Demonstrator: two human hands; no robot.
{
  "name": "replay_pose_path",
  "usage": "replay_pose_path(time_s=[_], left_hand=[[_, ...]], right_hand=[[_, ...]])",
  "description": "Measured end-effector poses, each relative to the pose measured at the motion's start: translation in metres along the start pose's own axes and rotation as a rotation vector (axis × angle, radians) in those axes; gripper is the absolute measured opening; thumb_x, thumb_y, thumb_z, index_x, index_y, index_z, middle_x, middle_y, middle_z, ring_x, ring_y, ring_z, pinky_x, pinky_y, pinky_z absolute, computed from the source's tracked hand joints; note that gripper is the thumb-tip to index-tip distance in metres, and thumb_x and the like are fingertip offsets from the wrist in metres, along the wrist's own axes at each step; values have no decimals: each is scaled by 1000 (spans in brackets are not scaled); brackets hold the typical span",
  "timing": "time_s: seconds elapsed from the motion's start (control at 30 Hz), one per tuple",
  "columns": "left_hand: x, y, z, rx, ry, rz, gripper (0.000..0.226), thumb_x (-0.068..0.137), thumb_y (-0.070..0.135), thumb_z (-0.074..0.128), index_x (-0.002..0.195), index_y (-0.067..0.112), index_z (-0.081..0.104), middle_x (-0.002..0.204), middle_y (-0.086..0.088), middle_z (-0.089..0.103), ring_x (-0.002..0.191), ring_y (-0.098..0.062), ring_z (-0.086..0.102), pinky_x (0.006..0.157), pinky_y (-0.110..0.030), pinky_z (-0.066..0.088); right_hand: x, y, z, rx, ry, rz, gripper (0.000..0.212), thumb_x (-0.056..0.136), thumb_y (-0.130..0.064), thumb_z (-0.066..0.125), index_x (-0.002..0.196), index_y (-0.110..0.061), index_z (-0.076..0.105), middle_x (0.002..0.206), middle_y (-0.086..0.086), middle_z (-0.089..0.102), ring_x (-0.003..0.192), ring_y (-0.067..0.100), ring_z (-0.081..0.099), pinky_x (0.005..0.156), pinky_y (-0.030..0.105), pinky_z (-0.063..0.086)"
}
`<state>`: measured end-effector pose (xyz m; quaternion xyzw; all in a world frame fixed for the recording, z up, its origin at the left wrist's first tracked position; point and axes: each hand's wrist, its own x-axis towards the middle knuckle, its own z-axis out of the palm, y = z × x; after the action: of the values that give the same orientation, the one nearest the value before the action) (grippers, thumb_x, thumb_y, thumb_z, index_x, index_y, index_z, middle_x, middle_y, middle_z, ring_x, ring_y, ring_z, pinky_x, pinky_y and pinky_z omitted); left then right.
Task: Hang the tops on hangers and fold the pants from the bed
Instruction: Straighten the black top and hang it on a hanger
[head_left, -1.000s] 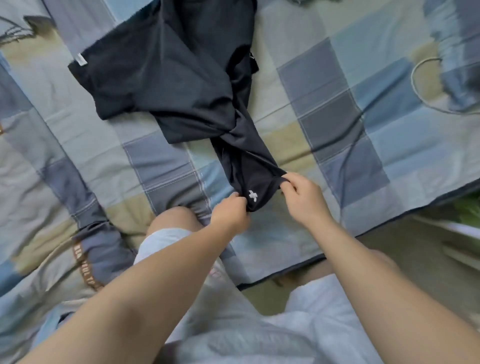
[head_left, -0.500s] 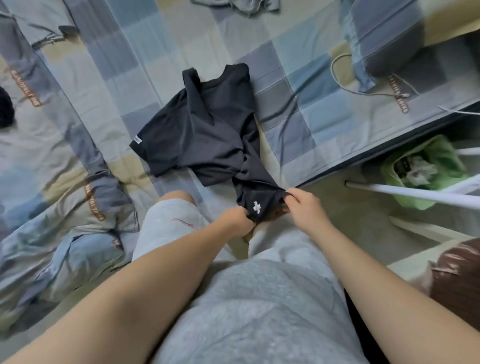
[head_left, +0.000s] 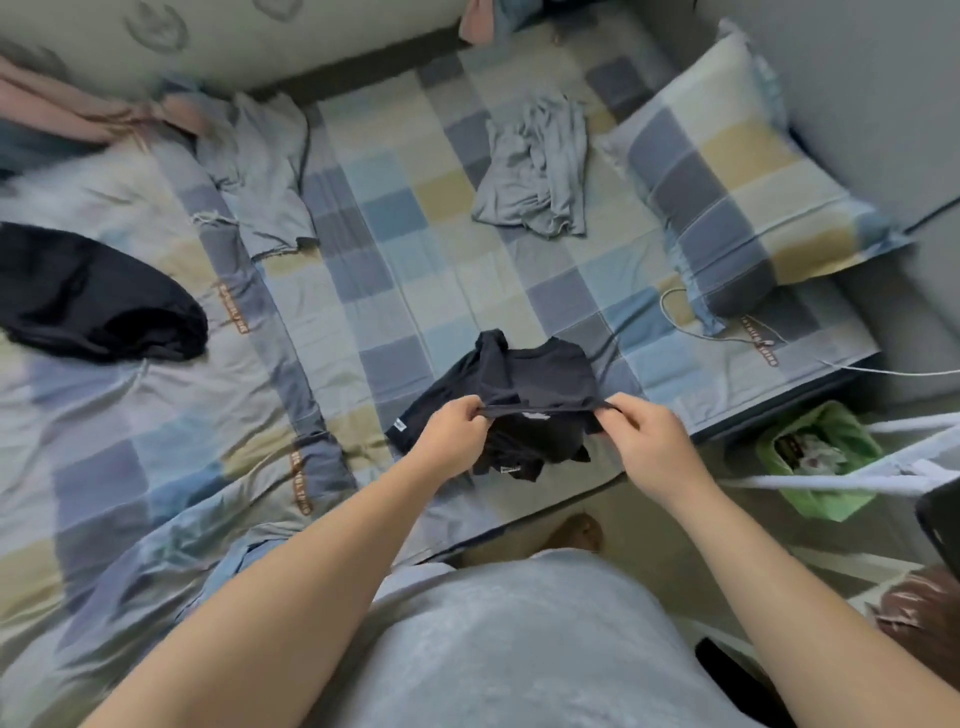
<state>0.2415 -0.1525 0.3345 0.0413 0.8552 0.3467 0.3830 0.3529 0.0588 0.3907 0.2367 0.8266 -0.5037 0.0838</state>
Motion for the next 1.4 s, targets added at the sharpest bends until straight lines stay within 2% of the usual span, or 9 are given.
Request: replay_pose_path(time_s=[0.23,0.4,0.5,0.7,0.87,1.0,1.13,1.2,1.4], left_hand=[[-39,-5,-117,-268,349,225,24,102,13,45,88,-1,59,78,-17,60,72,-17,49,68,-38,40],[-75,21,-204,-446,560,462,33,105,20,48,83,-3,50,73,-6,47,66,-11,42,62,-28,36],[-102,40,-243,-493,647,617,35,105,22,51,73,7,49,64,4,43,59,-8,39,54,-20,33],[-144,71,-279,-516,739,777,44,101,25,56,58,32,49,54,18,40,51,0,38,49,-13,32],[-165,79,-297,-531,813,828,47,101,22,58,59,12,38,56,3,33,53,-12,32,50,-24,25],[-180,89,-309,-633,931,831,47,103,25,55,69,2,32,65,-6,30,63,-22,27,56,-34,24],[-190,94,-306,-652,848,880,43,103,18,54,71,-3,35,67,-8,32,63,-21,29,56,-33,26],[-192,95,-299,-625,775,886,40,104,15,52,74,-8,39,70,-10,37,67,-24,32,61,-36,26],[-184,86,-294,-689,645,857,29,100,25,52,71,18,51,71,-6,40,66,-21,37,59,-30,31]], right_hand=[[2,-124,41,95,83,-300,27,103,-23,54,81,-16,67,68,8,62,68,28,56,62,44,44],[7,-218,47,127,152,-576,21,102,-12,56,82,-9,63,65,-15,51,58,3,46,59,17,37],[6,-270,37,149,204,-756,17,102,-11,54,93,-7,68,94,-5,60,85,7,58,78,18,46],[-6,-349,10,214,239,-960,47,105,-19,50,62,-32,34,56,-15,31,54,3,29,53,13,28],[-5,-372,-5,189,193,-1000,45,103,-23,53,61,-19,39,57,-11,30,56,6,29,54,19,28],[1,-364,-6,174,-45,-924,43,100,-20,61,72,9,48,63,20,37,61,24,38,57,41,31],[14,-323,5,226,-381,-693,7,88,-16,75,88,-9,74,85,7,74,74,21,71,64,27,56],[24,-294,18,180,-501,-531,20,83,-20,81,102,-18,78,103,8,77,92,26,75,72,28,60],[61,-187,58,-147,-444,-183,9,91,-26,73,97,-24,79,99,-7,78,95,13,73,93,36,56]])
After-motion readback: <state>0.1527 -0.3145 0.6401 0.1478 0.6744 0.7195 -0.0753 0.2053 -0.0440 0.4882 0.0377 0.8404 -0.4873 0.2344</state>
